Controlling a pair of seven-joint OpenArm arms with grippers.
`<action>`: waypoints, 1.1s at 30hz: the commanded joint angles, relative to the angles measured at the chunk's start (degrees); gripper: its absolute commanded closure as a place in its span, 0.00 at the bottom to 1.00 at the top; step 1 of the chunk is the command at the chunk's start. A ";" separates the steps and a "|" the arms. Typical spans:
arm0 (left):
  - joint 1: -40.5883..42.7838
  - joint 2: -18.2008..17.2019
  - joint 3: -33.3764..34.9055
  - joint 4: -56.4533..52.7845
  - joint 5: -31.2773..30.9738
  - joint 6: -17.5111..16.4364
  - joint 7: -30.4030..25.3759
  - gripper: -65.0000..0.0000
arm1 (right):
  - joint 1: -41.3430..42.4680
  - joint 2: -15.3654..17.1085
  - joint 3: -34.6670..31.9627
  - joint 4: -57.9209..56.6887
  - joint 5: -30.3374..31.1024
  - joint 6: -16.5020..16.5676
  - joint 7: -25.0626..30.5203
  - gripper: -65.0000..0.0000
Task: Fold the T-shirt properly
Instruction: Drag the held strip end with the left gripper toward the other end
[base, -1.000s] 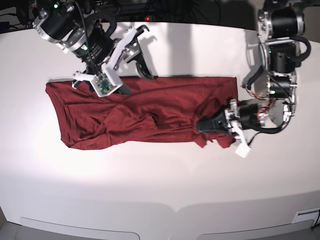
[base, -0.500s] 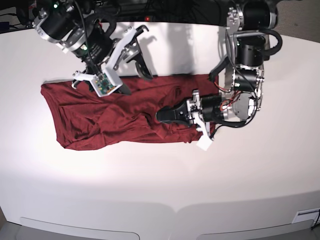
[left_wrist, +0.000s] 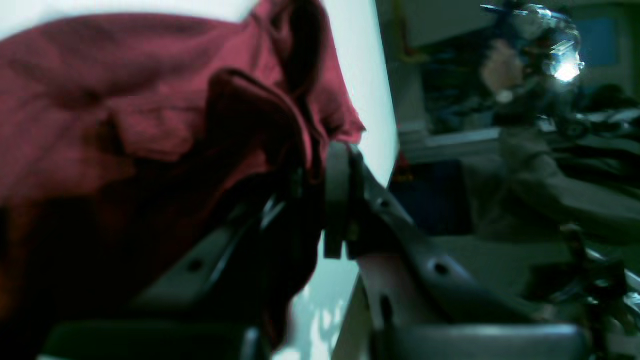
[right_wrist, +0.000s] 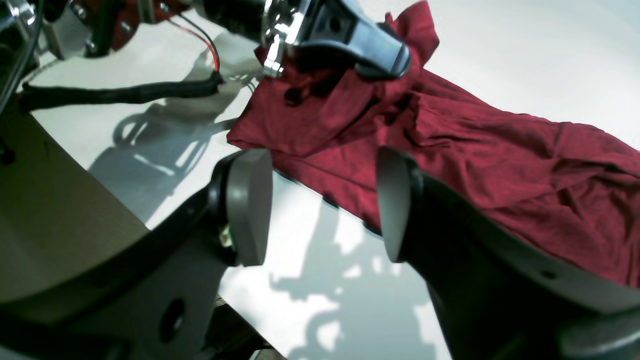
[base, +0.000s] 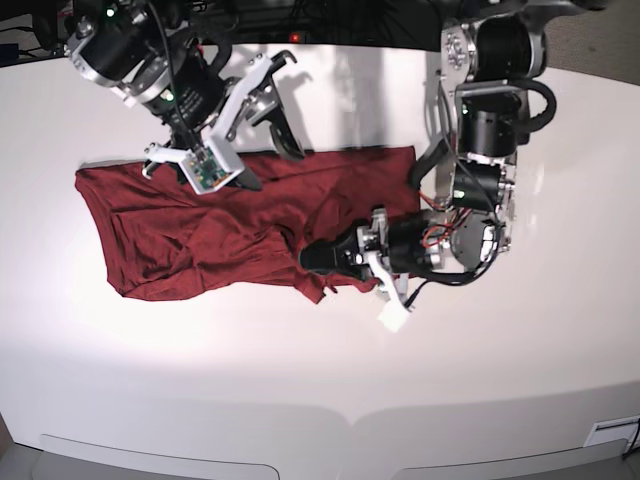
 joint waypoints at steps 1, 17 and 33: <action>-1.27 1.55 0.15 0.90 -0.37 -0.52 -0.61 1.00 | 0.70 0.00 0.04 1.07 0.96 0.10 1.33 0.49; -0.81 2.03 19.52 0.85 1.92 -0.52 -10.73 1.00 | 1.81 -0.02 0.04 1.07 1.18 0.10 0.87 0.49; -0.94 2.03 20.26 0.85 1.86 -0.52 -11.72 0.57 | 1.81 -0.02 0.04 1.07 1.38 0.10 0.48 0.49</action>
